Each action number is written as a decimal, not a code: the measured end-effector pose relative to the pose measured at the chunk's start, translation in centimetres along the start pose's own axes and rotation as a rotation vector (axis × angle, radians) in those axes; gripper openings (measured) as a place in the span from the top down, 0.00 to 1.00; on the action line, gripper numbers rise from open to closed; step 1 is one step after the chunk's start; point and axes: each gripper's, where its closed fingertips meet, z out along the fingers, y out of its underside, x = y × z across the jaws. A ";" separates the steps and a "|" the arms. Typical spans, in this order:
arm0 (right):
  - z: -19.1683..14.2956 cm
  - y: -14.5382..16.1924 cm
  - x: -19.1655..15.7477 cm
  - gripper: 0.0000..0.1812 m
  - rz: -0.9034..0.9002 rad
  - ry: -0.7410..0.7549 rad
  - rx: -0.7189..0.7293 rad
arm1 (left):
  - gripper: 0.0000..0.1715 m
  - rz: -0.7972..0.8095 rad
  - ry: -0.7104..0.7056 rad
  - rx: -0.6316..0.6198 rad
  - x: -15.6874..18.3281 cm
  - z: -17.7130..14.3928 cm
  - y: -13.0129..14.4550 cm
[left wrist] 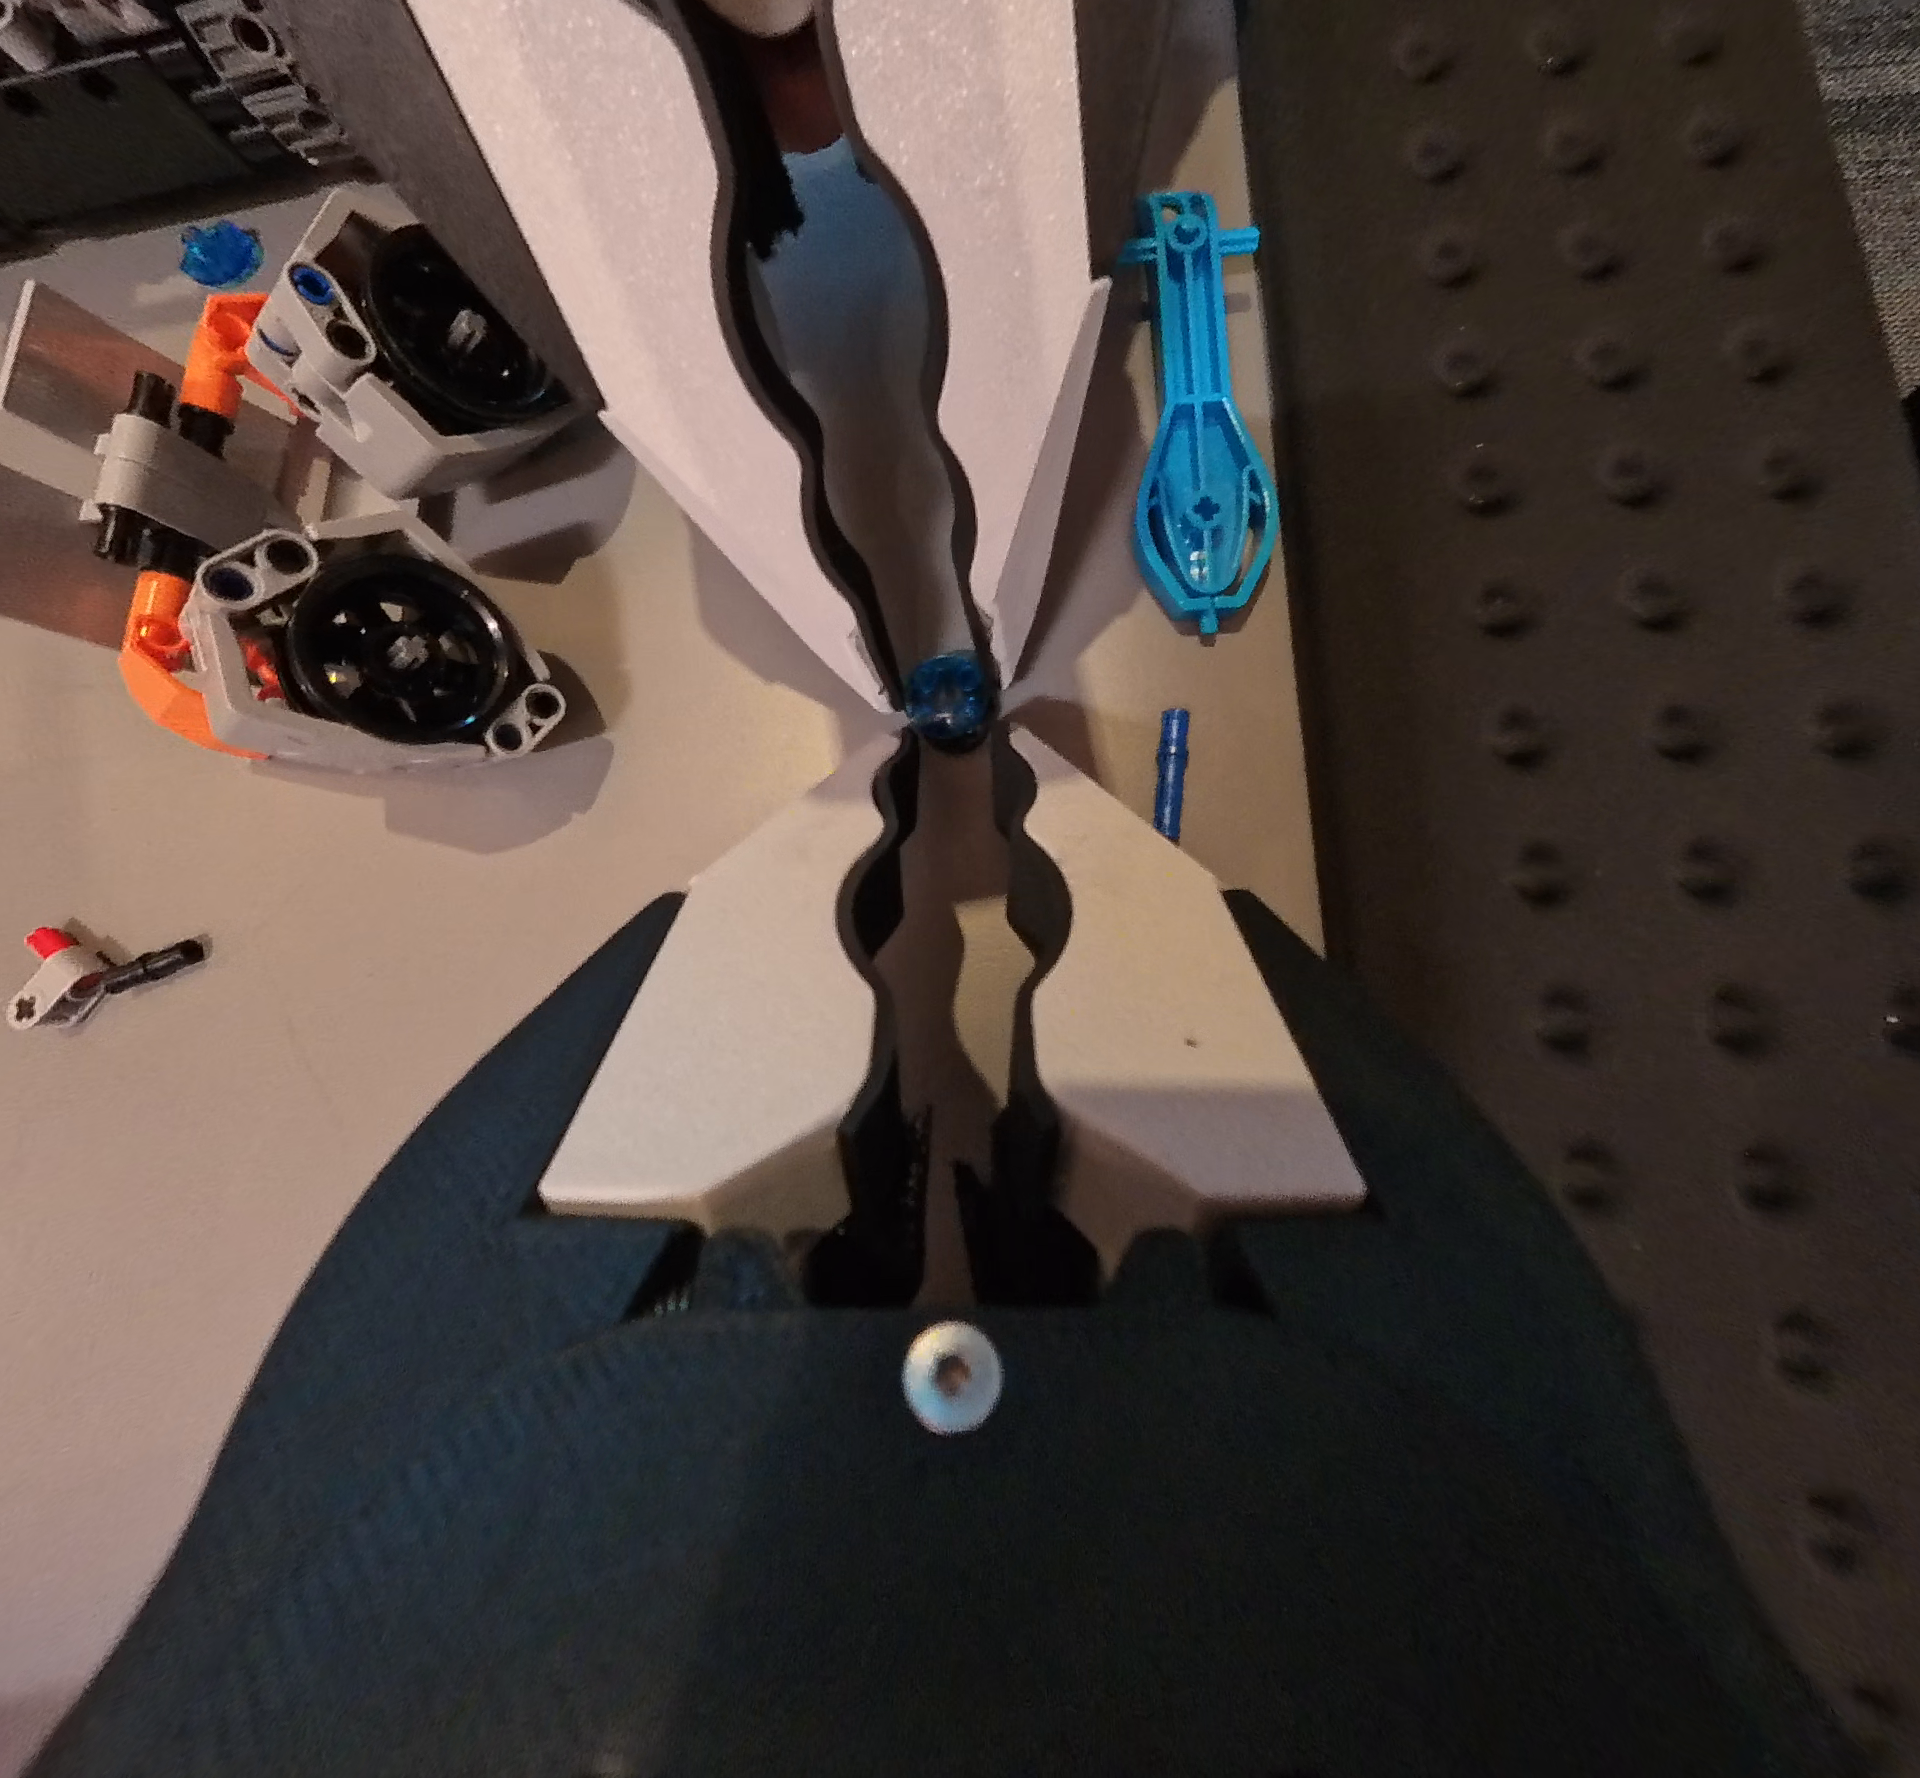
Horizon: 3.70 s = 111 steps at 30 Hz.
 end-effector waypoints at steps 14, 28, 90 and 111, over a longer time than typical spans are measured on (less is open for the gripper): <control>-0.1 0.1 -0.2 0.93 0.029 0.010 -0.022 | 0.96 0.033 -0.051 -0.022 0.1 0.1 0.0; -1.6 1.3 0.7 0.93 0.035 0.041 -0.044 | 0.92 0.102 -0.083 -0.056 0.0 0.5 -0.7; -1.5 -0.1 -1.6 0.99 0.295 -0.248 0.123 | 0.88 0.567 -0.386 -0.064 -0.3 -1.0 -2.9; -1.7 2.5 0.3 0.86 0.106 0.004 -0.063 | 0.92 0.003 -0.071 0.000 -0.3 0.4 -0.4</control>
